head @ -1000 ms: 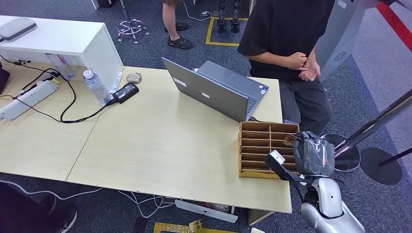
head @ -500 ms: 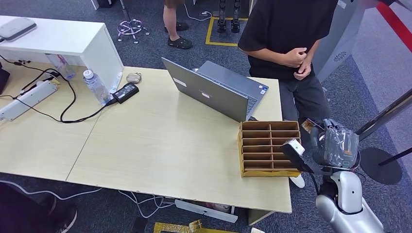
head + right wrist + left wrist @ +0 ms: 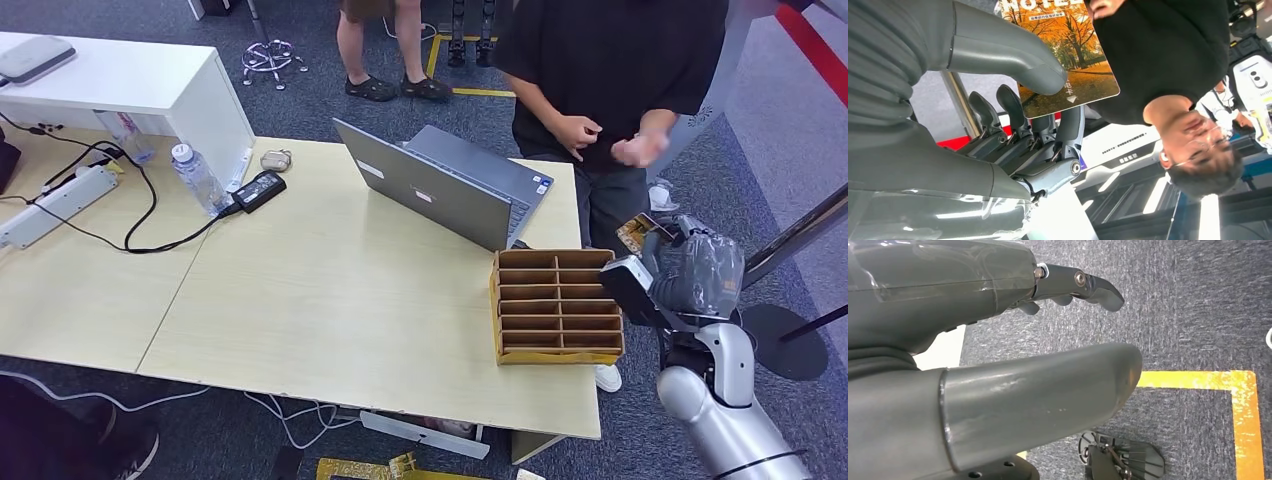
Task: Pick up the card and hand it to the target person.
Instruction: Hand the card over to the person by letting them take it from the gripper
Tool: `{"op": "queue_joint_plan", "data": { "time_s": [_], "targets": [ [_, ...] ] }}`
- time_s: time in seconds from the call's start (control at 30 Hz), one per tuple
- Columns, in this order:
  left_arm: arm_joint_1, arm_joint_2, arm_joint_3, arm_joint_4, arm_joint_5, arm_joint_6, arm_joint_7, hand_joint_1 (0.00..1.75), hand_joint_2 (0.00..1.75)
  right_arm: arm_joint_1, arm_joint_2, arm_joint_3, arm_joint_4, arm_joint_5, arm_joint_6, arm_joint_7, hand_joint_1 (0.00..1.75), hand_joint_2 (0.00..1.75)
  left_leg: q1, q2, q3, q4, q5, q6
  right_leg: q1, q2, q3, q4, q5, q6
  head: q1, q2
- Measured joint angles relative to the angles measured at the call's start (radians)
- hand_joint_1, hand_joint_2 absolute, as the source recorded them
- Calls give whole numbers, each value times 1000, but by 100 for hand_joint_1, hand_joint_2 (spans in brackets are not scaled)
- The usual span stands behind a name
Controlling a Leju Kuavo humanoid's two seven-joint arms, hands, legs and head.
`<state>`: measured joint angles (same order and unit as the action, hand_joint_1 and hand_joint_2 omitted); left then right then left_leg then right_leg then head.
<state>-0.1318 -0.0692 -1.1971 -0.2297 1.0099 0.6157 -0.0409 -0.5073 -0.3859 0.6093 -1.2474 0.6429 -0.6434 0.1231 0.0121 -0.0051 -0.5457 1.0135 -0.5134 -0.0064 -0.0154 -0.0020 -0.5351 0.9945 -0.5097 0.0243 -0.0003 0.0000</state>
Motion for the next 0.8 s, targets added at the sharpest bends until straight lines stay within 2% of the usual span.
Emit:
{"op": "queue_joint_plan", "data": {
  "time_s": [0.2,0.57,0.8],
  "targets": [
    [0,3,0,0,-15,-6,-1,0,0,-83,28,15,112,-32,15,-56,142,175,0,0,0,0,0,0,0,0,0,0,0,0,0,0],
    [-1,6,0,0,-32,-9,6,0,0,-166,102,34,312,-52,-32,-115,140,175,0,0,0,0,0,0,0,0,0,0,0,0,0,0],
    [-1,8,0,0,-41,-16,17,0,0,-171,130,18,363,47,-39,-138,137,175,0,0,0,0,0,0,0,0,0,0,0,0,0,0]
  ]
}}
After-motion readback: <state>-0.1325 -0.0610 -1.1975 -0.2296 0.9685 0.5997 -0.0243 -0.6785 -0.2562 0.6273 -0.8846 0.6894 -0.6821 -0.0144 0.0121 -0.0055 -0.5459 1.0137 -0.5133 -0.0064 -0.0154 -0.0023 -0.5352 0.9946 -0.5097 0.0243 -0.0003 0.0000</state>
